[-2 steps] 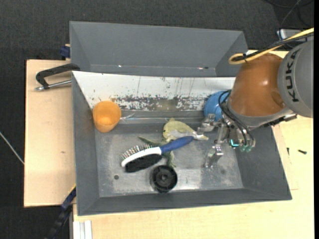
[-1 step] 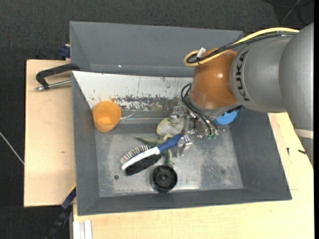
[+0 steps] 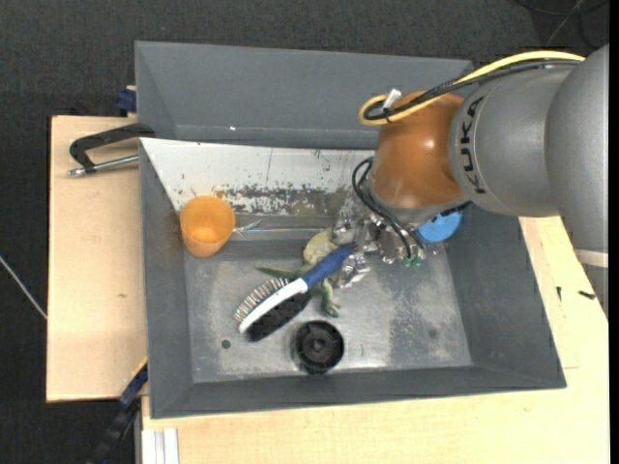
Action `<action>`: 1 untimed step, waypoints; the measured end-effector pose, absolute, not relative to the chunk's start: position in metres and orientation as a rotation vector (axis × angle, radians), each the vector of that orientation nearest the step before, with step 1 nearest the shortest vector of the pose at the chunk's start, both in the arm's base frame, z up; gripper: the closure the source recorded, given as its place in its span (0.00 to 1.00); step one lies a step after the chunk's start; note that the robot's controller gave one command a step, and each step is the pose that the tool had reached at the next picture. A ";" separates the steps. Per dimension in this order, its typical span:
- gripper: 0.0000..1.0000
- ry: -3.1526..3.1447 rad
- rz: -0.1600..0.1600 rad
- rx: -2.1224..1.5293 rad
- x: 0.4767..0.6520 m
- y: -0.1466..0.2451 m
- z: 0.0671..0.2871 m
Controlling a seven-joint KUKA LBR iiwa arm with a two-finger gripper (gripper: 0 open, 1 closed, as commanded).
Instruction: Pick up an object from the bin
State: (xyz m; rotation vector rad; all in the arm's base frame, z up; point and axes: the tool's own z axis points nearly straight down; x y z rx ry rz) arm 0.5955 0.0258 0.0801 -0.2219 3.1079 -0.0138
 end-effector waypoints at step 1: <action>1.00 3.118 0.001 -0.252 0.586 0.037 0.214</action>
Offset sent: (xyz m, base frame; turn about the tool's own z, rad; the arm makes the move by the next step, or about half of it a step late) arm -0.0116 0.0102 0.1287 -0.0192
